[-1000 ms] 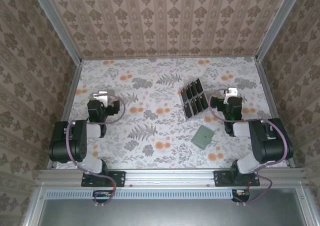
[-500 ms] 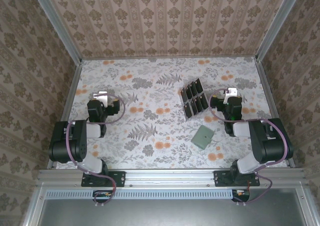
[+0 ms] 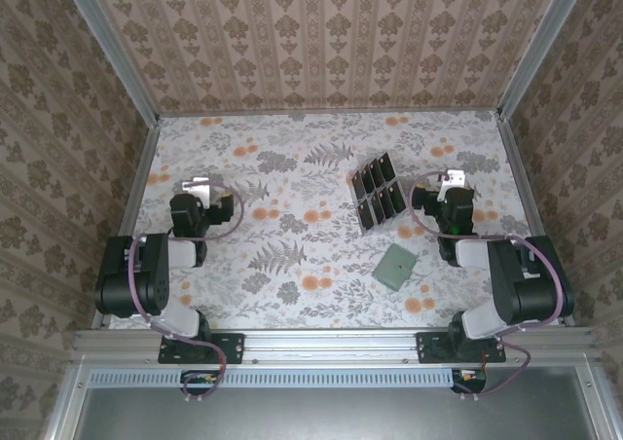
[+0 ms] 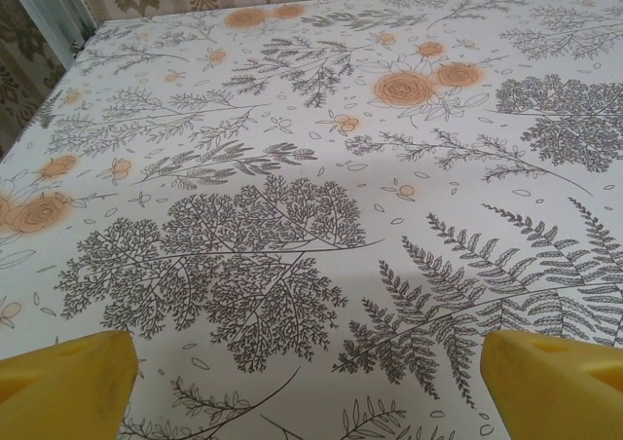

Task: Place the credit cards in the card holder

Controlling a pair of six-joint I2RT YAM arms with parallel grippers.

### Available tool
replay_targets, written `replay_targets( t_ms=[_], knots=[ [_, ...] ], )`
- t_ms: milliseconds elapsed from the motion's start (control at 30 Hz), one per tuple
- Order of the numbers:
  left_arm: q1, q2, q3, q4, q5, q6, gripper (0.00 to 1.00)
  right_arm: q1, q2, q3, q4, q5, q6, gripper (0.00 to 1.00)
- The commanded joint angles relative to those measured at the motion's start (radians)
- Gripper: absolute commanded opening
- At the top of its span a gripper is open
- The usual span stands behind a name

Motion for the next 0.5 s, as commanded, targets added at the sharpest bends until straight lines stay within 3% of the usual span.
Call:
replay_targets(
  t_ms=[0, 67, 200, 300, 467],
  knots=[
    [0.007, -0.055, 0.041, -0.068, 0.027, 0.008, 1.00, -0.005, -0.068, -0.001, -0.050, 0.067, 0.035, 1.00],
    [0.008, -0.083, 0.052, -0.107, 0.026, 0.005, 1.00, -0.005, -0.134, 0.017, -0.117, 0.101, 0.048, 1.00],
    [0.001, -0.126, 0.075, -0.182, 0.012, 0.017, 1.00, -0.006, -0.248, 0.167, -0.489, 0.184, 0.152, 1.00],
    [-0.025, -0.175, 0.113, -0.278, -0.016, 0.036, 1.00, -0.010, -0.325, 0.271, -0.780, 0.279, 0.350, 1.00],
    [-0.057, -0.303, 0.207, -0.448, -0.046, -0.094, 1.00, -0.013, -0.481, 0.396, -1.199, 0.066, 0.416, 1.00]
  ],
)
